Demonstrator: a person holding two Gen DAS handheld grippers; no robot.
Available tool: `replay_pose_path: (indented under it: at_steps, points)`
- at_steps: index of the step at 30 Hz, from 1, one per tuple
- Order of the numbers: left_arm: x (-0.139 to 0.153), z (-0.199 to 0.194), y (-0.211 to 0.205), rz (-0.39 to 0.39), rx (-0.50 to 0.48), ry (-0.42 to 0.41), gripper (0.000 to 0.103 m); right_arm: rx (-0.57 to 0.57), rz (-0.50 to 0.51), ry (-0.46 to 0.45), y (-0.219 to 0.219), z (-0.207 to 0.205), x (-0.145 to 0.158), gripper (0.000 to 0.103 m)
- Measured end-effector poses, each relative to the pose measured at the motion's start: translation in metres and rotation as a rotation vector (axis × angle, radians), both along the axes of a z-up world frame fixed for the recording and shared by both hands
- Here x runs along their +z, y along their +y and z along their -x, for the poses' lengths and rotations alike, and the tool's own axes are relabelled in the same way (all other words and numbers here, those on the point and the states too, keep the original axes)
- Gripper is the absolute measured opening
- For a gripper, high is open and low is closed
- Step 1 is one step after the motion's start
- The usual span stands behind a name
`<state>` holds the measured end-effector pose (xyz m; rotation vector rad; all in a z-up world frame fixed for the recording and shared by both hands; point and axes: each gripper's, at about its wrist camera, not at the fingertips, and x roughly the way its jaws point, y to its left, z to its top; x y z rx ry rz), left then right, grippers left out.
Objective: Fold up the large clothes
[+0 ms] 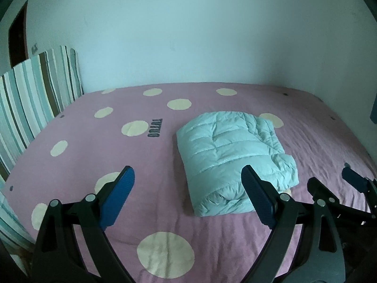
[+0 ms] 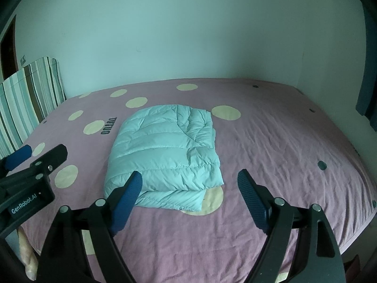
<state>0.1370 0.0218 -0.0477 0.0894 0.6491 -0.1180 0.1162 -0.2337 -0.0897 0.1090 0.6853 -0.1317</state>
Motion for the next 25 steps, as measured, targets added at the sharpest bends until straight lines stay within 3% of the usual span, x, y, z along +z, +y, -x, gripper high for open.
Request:
replay_pose_path:
  at_steps: [3,5,17,25]
  points:
    - [0.001,0.000,0.000,0.004,-0.007,-0.002,0.092,0.000,0.001,0.001,0.000,0.000,0.000,0.082]
    - [-0.001,-0.002,0.002,0.019,0.003,0.009,0.101,-0.001,0.001,0.002,0.000,0.000,-0.001,0.082]
    - [-0.015,-0.013,-0.002,-0.022,0.006,0.006,0.101,0.003,-0.001,0.027,-0.004,-0.006,-0.010,0.082]
    - [-0.032,-0.035,0.005,-0.010,0.009,0.058,0.101,-0.027,-0.014,0.055,-0.022,-0.022,-0.023,0.082]
